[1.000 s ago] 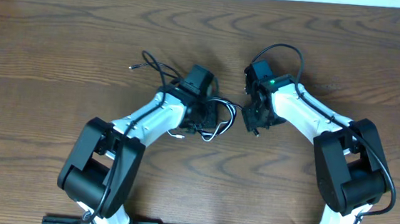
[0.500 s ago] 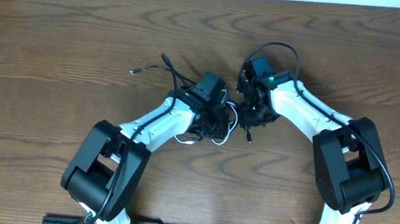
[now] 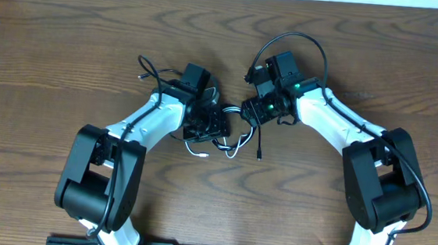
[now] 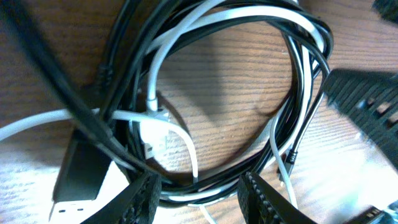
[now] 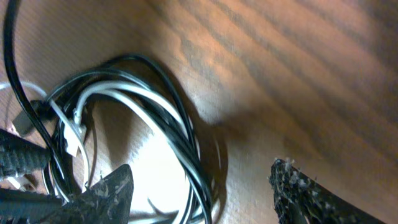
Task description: Untangle cables
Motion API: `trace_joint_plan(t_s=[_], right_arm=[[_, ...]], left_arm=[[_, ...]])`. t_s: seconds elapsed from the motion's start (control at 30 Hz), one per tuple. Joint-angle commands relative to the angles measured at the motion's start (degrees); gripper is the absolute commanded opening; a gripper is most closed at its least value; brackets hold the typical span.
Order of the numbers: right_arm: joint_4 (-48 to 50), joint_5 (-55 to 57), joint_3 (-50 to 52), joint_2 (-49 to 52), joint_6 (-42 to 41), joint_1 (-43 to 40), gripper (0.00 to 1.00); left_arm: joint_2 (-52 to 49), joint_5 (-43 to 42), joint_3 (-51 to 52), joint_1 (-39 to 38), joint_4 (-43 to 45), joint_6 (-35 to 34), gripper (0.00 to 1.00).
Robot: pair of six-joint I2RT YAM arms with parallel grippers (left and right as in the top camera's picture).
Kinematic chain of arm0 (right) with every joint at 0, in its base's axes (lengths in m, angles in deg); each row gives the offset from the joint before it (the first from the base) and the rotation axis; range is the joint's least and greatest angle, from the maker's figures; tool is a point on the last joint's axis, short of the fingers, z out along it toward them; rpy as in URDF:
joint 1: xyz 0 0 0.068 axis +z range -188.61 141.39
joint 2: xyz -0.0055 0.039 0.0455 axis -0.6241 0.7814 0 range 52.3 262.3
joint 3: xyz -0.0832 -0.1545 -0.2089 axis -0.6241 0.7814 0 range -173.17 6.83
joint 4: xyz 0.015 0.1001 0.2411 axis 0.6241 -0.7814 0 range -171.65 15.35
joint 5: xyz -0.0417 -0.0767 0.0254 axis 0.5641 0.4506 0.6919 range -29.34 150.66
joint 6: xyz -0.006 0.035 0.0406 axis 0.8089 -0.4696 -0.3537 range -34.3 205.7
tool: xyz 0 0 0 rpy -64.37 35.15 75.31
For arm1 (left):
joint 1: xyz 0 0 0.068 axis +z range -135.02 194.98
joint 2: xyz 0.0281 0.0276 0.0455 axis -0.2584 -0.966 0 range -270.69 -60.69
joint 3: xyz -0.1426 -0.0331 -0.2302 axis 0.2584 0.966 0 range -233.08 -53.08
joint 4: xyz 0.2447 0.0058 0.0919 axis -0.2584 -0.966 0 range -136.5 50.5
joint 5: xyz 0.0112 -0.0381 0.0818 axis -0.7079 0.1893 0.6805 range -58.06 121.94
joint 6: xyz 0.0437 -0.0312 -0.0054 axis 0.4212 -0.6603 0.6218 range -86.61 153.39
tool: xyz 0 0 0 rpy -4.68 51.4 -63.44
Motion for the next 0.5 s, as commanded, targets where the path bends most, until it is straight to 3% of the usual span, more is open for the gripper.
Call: trace_joint_plan(t_s=[0.0,0.1,0.23,0.3,0.47], right_arm=[[1.33,-1.44,-0.57,2.95,1.18,0.37,0.66],[1.81,-1.11,-0.57,5.90,1.18,0.55,0.60],[1.97,-0.96,-0.72,7.17,-0.48,-0.11,0.32],[1.88,-0.83,-0.74,6.84,-1.95,-0.52,0.23],[-2.27,-0.85,-0.76,5.97,-6.69,-2.40,0.15]], left_arm=[[0.74,-1.95,-0.09,1.29,-1.31,-0.50,0.45],[0.74,3.19,-0.09,1.90,-4.20,-0.50,0.45],[0.74,13.18,0.09,1.92,-7.80,-0.48,0.45],[0.74,17.16,0.42,1.92,-8.09,-0.50,0.45],[0.72,22.75,0.72,1.95,-7.34,-0.46,0.45]])
